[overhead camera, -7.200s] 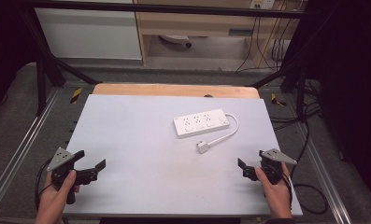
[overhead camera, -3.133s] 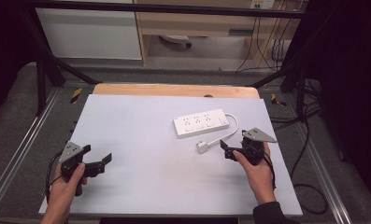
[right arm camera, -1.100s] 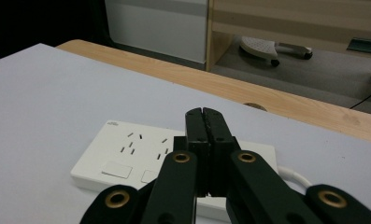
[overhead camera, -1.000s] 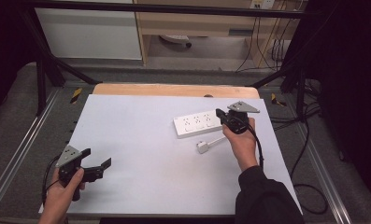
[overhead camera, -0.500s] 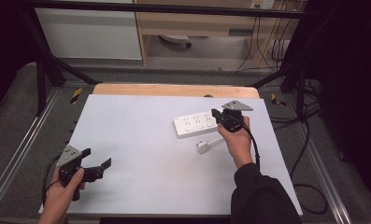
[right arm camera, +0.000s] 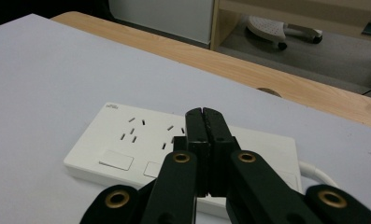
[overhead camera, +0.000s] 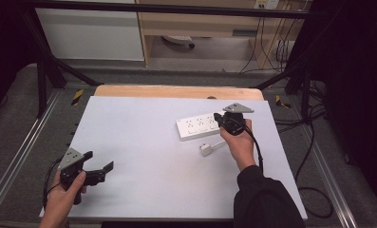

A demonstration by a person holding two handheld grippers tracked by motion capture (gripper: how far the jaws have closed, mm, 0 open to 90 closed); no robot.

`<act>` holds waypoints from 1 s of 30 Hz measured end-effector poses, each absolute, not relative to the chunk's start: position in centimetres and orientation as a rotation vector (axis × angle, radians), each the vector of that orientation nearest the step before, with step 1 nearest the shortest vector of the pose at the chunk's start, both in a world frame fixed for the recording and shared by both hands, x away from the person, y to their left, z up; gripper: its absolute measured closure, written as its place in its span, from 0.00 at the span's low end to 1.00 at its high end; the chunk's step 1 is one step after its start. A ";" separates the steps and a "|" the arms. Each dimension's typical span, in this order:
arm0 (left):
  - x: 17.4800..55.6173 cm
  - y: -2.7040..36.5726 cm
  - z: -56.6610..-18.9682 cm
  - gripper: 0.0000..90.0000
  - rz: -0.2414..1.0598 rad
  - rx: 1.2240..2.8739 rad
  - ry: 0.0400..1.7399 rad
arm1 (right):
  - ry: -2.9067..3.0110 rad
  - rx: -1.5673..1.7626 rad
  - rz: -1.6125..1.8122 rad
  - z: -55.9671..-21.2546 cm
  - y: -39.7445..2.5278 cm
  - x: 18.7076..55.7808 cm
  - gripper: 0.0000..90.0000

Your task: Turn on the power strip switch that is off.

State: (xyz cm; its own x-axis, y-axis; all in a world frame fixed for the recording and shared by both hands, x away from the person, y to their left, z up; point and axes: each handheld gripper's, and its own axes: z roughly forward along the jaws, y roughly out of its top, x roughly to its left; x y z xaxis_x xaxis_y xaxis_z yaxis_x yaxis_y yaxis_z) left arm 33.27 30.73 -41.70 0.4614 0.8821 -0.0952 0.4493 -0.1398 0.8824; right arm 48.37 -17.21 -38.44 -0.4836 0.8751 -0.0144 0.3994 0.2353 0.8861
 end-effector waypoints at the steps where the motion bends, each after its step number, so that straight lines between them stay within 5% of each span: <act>1: 33.3 30.7 -41.7 0.08 0.573 1.765 1.139 | 1.997 1.165 1.192 -38.5 -17.2 48.4 1.00; 30: 33.3 30.7 -41.9 0.07 0.577 1.783 1.152 | 2.064 1.205 1.161 -41.4 -15.4 49.4 1.00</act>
State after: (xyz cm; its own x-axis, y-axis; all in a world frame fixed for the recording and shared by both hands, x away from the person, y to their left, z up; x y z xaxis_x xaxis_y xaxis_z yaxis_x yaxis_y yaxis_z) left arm 33.29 30.72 -41.86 0.4551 0.8863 -0.0861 0.4625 -0.1526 0.8734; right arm 49.39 -15.45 -41.41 -0.4974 0.8674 0.0116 0.4602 0.2525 0.8511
